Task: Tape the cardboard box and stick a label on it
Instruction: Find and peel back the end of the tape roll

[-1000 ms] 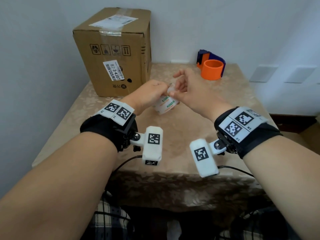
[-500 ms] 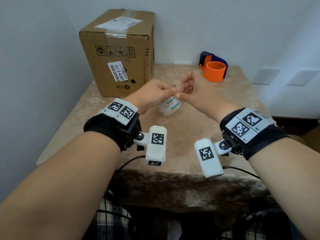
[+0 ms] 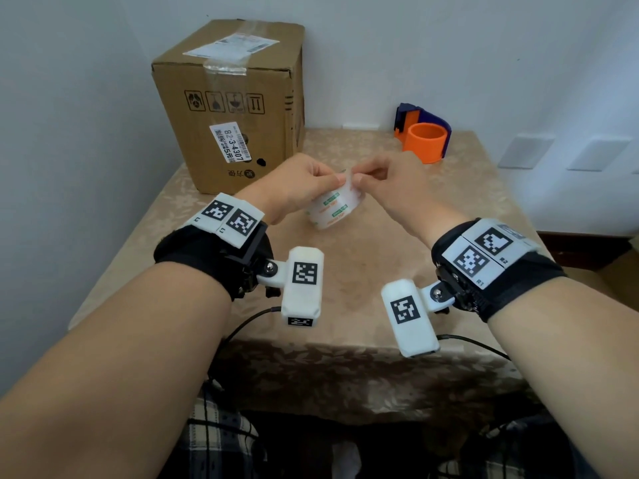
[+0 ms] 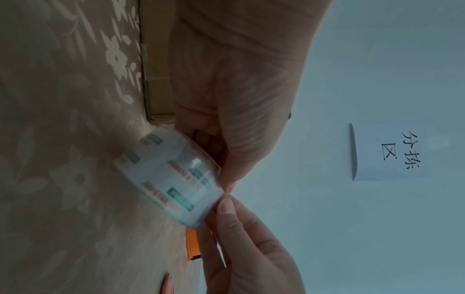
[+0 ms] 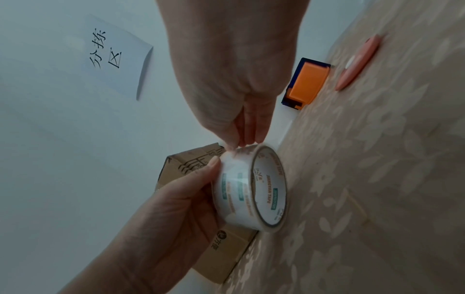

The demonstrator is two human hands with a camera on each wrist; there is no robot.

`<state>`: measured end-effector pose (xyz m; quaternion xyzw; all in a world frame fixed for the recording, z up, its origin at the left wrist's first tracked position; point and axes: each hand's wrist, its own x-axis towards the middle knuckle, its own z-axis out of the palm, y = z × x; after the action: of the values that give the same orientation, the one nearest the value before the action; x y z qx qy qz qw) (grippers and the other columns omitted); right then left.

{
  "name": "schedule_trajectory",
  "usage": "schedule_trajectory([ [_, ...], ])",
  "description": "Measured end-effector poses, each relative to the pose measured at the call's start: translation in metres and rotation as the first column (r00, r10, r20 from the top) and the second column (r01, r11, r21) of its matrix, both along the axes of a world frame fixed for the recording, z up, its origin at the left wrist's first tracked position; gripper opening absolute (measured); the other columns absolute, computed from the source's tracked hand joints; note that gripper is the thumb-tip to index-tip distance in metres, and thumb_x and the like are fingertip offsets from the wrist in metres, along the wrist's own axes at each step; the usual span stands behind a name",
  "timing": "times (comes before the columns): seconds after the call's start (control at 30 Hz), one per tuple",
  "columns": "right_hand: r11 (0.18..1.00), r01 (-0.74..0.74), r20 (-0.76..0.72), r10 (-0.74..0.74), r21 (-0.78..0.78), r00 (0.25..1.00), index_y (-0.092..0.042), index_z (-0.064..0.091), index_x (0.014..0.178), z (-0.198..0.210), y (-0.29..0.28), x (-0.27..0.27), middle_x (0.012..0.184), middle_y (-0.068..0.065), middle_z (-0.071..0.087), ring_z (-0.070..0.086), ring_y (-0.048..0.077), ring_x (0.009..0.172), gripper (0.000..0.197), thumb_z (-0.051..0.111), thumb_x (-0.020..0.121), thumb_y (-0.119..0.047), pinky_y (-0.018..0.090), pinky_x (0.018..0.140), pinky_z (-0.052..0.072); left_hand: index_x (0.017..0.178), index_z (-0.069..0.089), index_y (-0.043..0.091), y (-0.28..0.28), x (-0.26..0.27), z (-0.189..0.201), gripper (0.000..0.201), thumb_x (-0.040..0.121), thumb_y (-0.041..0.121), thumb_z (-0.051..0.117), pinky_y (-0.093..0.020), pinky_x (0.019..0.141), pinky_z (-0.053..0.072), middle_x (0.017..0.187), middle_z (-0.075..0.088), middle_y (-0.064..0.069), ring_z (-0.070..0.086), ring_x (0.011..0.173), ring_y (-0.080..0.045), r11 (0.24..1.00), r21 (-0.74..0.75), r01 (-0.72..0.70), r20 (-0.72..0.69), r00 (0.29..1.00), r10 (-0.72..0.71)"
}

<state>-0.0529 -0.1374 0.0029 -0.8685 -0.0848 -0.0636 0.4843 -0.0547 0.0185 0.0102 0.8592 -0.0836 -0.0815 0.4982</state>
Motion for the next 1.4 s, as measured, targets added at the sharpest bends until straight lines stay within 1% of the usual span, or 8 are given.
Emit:
schedule_trajectory([
  [0.17,1.000,-0.009,-0.046,0.010,0.022,0.999,-0.001,0.066,0.095,-0.003,-0.004,0.003,0.072,-0.002,0.059,0.058,0.018,0.079,0.013,0.061,0.089,-0.011,0.036,0.081,0.053,0.101,0.072,0.000,0.000,-0.002,0.001,0.030,0.093,0.024,0.056,-0.019,0.070,0.042,0.084,0.067,-0.005,0.055,0.075,-0.009,0.993,0.089,0.072,0.000,0.997,-0.072],
  [0.43,0.969,-0.065,-0.114,0.039,-0.239,0.993,-0.011,0.047,0.102,-0.007,0.000,0.005,0.077,-0.003,0.045,0.042,0.012,0.071,0.014,0.035,0.100,-0.019,0.016,0.053,0.027,0.101,0.070,-0.005,-0.003,-0.003,0.001,0.033,0.094,0.023,0.054,-0.016,0.065,0.042,0.085,0.066,-0.011,0.053,0.072,-0.011,0.992,0.109,0.068,0.010,0.998,-0.069],
  [0.6,0.986,-0.051,-0.082,0.039,-0.159,0.996,-0.012,0.045,0.094,-0.006,-0.002,0.003,0.073,-0.006,0.046,0.049,0.013,0.073,0.012,0.038,0.099,-0.020,0.023,0.063,0.043,0.089,0.071,-0.002,-0.003,-0.002,0.004,0.031,0.095,0.022,0.052,-0.026,0.066,0.037,0.077,0.060,-0.013,0.048,0.070,-0.016,0.991,0.123,0.050,0.048,0.997,-0.057],
  [0.73,0.996,0.002,-0.099,0.006,0.086,0.995,-0.006,0.054,0.115,-0.011,-0.003,0.003,0.091,-0.002,0.056,0.057,0.008,0.078,0.022,0.050,0.096,-0.016,0.029,0.077,0.055,0.092,0.071,-0.003,-0.004,-0.003,0.004,0.032,0.095,0.021,0.052,-0.025,0.065,0.037,0.081,0.060,-0.014,0.049,0.072,-0.017,0.992,0.118,0.041,0.047,0.998,-0.046],
  [0.93,0.992,0.035,0.016,-0.037,0.118,0.999,-0.002,0.068,0.099,-0.015,-0.001,0.007,0.084,0.003,0.066,0.060,0.012,0.076,0.017,0.063,0.086,-0.012,0.026,0.070,0.052,0.096,0.072,-0.001,-0.002,-0.004,0.004,0.031,0.096,0.023,0.051,-0.021,0.063,0.038,0.078,0.060,-0.006,0.049,0.067,-0.009,0.993,0.107,0.039,0.064,0.997,-0.046],
  [1.2,0.997,0.049,0.075,-0.045,-0.052,0.996,-0.008,0.055,0.091,-0.015,-0.002,0.014,0.069,-0.011,0.046,0.044,0.007,0.066,0.011,0.047,0.095,-0.014,0.016,0.058,0.034,0.099,0.063,-0.008,-0.003,-0.003,0.002,0.031,0.092,0.022,0.058,-0.026,0.076,0.042,0.086,0.063,-0.008,0.057,0.077,-0.010,0.988,0.089,0.123,0.023,0.992,-0.126],
  [1.33,0.997,0.026,0.127,-0.016,-0.076,0.992,-0.009,0.051,0.088,-0.006,-0.009,0.011,0.074,-0.004,0.049,0.042,0.005,0.065,0.011,0.045,0.096,-0.014,0.019,0.060,0.035,0.074,0.059,0.017,0.001,-0.001,0.004,0.019,0.093,0.018,0.056,-0.009,0.059,0.044,0.073,0.063,0.002,0.056,0.058,0.005,0.991,0.081,0.106,0.092,0.989,-0.114],
  [1.4,0.996,0.017,0.163,-0.002,-0.090,0.987,-0.003,0.055,0.092,-0.002,-0.008,0.007,0.084,0.005,0.058,0.051,0.014,0.074,0.014,0.044,0.096,-0.013,0.026,0.068,0.041,0.075,0.057,0.020,0.003,0.001,0.001,0.020,0.094,0.020,0.054,-0.019,0.065,0.044,0.078,0.063,-0.002,0.056,0.066,-0.005,0.985,0.146,0.089,0.128,0.986,-0.108],
])
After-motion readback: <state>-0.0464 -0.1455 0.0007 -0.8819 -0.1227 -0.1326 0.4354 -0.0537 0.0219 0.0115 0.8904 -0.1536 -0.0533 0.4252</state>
